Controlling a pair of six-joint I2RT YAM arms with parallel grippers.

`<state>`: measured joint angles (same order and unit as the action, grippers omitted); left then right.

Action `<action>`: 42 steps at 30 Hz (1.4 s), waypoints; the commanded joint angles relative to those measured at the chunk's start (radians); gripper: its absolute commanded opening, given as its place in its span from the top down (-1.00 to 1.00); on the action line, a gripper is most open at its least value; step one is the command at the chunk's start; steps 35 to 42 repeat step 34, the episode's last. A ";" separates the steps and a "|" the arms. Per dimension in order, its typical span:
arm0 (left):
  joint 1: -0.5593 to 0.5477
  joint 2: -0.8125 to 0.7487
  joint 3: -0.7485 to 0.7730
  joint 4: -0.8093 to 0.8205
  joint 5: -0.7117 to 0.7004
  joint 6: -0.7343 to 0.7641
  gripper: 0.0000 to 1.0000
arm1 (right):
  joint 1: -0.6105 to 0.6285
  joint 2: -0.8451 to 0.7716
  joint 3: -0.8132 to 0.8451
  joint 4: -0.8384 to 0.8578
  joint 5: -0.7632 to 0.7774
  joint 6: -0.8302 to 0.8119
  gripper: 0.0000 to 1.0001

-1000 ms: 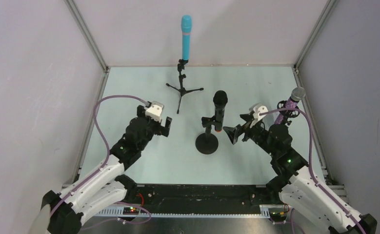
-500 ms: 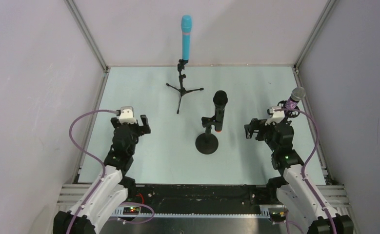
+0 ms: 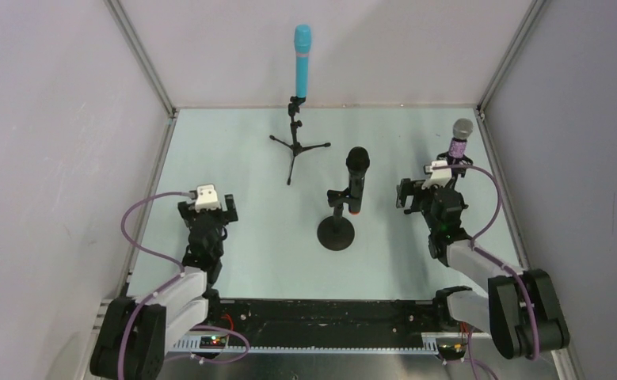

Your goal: Attach the microphones to the stand

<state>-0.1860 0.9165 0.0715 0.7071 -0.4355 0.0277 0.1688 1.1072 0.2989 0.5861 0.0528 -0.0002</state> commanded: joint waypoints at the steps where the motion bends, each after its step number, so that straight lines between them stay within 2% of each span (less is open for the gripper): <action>1: 0.053 0.080 0.035 0.248 0.081 0.060 -0.99 | -0.008 0.081 0.024 0.038 0.064 0.004 -0.99; 3: 0.087 0.130 0.032 0.308 0.126 0.063 -0.99 | -0.008 0.090 0.013 0.092 0.062 0.005 -0.99; 8: 0.154 0.349 -0.027 0.648 0.214 0.030 -0.99 | -0.026 0.104 0.012 0.122 0.057 -0.041 -0.99; 15: 0.157 0.342 -0.008 0.593 0.250 0.049 -0.99 | -0.064 0.058 -0.055 0.212 0.006 -0.035 -0.99; 17: 0.157 0.341 0.010 0.559 0.248 0.049 -0.99 | -0.093 0.063 -0.112 0.316 -0.012 -0.041 -0.99; 18: 0.157 0.341 0.022 0.548 0.241 0.047 -0.99 | -0.105 0.078 -0.165 0.459 -0.024 -0.029 -0.99; 19: 0.157 0.342 0.028 0.528 0.224 0.041 -0.99 | -0.130 0.137 -0.192 0.535 -0.030 -0.016 -0.99; 20: 0.157 0.343 0.042 0.516 0.215 0.038 -0.99 | -0.142 0.219 -0.234 0.693 -0.038 0.002 -0.99; 22: 0.157 0.344 0.064 0.473 0.186 0.028 -0.99 | -0.153 0.273 -0.261 0.829 -0.040 0.011 -0.99; 25: 0.157 0.345 0.073 0.448 0.155 0.013 -0.99 | -0.158 0.207 -0.221 0.652 -0.070 0.011 -0.99; 42: 0.157 0.344 0.075 0.445 0.153 0.013 -0.99 | -0.158 0.230 -0.217 0.676 -0.089 0.005 -0.99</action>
